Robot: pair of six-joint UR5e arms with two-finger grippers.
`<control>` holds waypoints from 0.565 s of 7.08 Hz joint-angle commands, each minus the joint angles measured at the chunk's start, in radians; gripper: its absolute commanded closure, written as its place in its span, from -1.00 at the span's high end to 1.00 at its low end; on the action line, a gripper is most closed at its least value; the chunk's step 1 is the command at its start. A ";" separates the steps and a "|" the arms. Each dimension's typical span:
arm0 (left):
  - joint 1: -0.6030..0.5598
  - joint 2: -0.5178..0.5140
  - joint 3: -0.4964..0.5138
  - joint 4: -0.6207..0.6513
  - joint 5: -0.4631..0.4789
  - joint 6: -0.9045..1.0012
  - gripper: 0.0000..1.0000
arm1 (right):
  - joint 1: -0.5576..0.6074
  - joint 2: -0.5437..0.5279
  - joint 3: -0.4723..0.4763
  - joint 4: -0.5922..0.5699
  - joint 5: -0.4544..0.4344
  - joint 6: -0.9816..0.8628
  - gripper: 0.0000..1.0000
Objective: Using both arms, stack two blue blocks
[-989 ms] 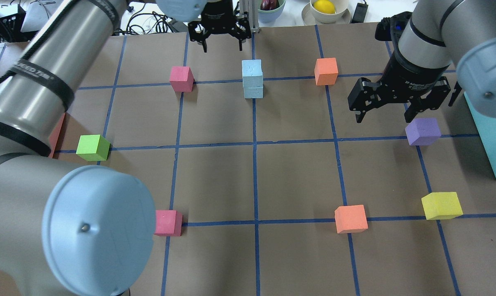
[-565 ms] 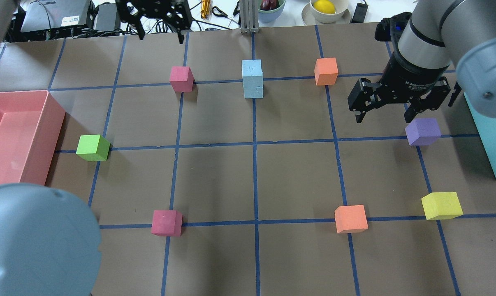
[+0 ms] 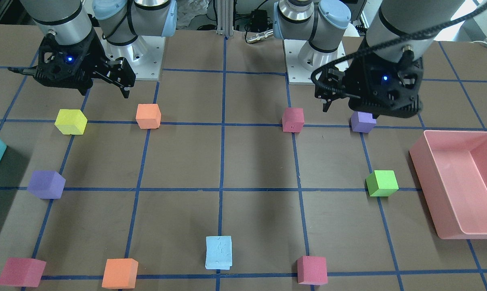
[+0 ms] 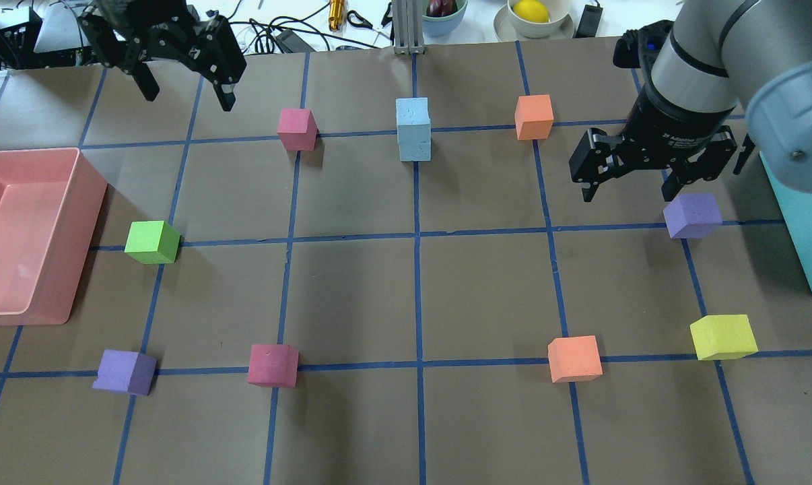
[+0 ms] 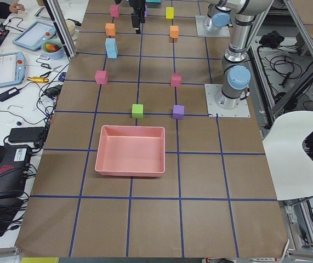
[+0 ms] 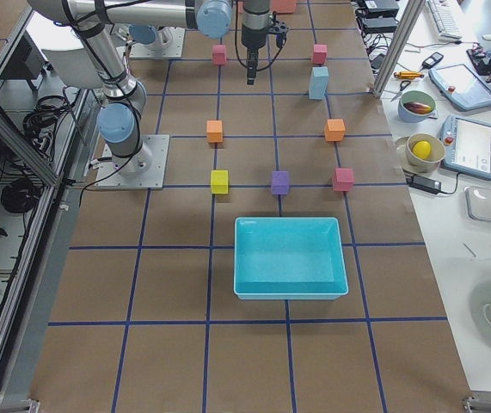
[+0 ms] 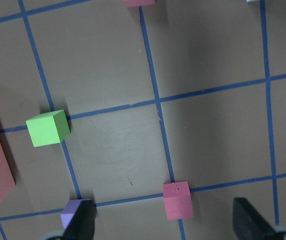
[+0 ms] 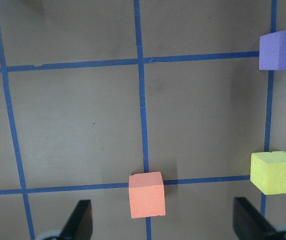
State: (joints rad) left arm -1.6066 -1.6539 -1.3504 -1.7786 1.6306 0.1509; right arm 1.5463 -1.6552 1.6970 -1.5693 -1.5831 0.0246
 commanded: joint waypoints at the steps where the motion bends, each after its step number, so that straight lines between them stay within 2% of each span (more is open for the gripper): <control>1: 0.001 0.100 -0.197 0.169 -0.002 0.004 1.00 | 0.000 0.000 0.001 0.000 0.000 0.000 1.00; 2: 0.005 0.106 -0.208 0.220 -0.002 0.004 1.00 | 0.000 -0.002 0.001 -0.002 0.000 0.000 1.00; 4: 0.033 0.103 -0.185 0.228 -0.012 -0.025 1.00 | 0.000 -0.002 0.001 -0.002 0.002 0.000 1.00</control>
State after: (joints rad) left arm -1.5877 -1.5516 -1.5406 -1.5616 1.6231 0.1422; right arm 1.5462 -1.6565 1.6981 -1.5699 -1.5828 0.0246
